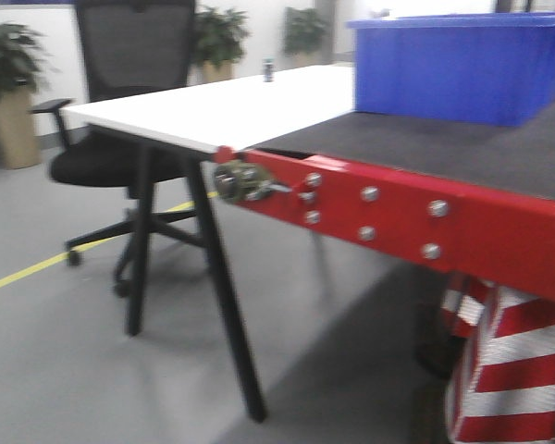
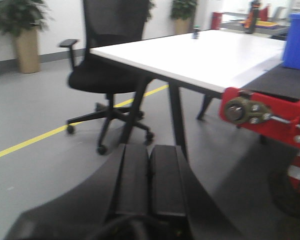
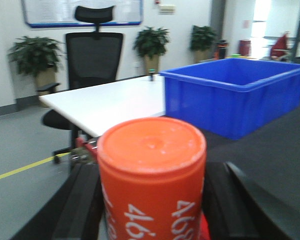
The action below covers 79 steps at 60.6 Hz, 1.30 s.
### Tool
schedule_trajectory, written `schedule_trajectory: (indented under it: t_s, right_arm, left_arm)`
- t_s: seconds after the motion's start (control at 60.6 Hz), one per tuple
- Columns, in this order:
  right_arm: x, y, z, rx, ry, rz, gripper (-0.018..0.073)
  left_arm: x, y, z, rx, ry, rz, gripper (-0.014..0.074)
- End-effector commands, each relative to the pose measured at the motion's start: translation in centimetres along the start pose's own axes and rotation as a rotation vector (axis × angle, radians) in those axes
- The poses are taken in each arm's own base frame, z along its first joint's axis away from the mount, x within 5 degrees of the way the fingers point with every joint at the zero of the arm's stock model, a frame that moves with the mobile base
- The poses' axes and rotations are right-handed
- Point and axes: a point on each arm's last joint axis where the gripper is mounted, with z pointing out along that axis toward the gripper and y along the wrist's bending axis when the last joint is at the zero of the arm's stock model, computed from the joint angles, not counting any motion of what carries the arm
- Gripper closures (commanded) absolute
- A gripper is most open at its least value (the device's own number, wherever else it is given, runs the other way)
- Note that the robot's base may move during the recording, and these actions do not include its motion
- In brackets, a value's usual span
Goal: Grab orange capacitor from left shelf to right conveyor
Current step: 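Drive the base up to the conveyor belt beside the silver tray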
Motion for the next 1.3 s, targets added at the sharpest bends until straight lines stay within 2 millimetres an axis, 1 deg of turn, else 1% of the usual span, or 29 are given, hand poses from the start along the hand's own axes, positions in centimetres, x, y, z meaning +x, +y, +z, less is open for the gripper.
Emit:
schedule_trajectory:
  t_s: [0.0, 1.287]
  right_arm:
    - [-1.59, 0.19, -0.06, -0.012, -0.101, -0.01, 0.0493]
    - [-1.59, 0.19, -0.06, -0.012, -0.101, -0.01, 0.0493]
  left_arm:
    - [-1.02, -0.01, -0.15, 0.003, -0.103, -0.004, 0.0723]
    - [-1.02, -0.01, -0.15, 0.003, -0.103, -0.004, 0.0723]
